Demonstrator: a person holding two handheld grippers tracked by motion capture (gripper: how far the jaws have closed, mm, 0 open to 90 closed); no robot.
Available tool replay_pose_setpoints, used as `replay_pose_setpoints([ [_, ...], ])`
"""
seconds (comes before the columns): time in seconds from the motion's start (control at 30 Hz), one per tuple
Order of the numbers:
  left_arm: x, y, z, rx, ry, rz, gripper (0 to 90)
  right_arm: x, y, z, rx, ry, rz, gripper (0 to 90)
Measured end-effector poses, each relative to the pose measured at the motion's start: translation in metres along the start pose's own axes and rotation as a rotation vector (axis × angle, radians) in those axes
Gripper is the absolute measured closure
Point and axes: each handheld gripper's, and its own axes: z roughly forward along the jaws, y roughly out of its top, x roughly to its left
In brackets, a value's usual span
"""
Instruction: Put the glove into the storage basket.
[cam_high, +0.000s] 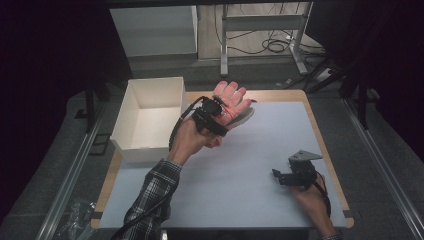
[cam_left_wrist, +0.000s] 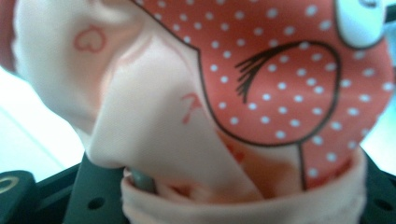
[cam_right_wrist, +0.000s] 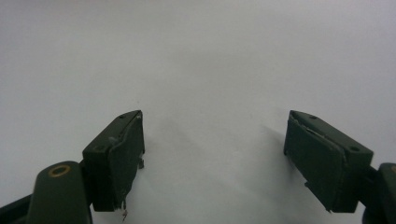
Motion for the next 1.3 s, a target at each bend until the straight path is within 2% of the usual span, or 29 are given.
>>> replay_pose_setpoints([
  [0.27,0.026,0.004,-0.02,-0.012,0.053,-0.059,43.0,0.0,0.0,0.0,-0.001,-0.003,-0.001,20.1],
  [0.63,0.068,-0.01,-0.049,-0.043,0.151,-0.171,42.4,0.0,0.0,0.0,-0.001,-0.005,-0.001,19.8],
  [1.03,0.108,-0.042,-0.076,-0.055,0.25,-0.285,41.6,0.001,0.0,0.0,-0.003,-0.01,-0.005,19.7],
  [1.3,0.134,-0.071,-0.084,-0.053,0.296,-0.382,41.3,0.001,0.0,0.0,-0.003,-0.014,-0.008,19.5],
])
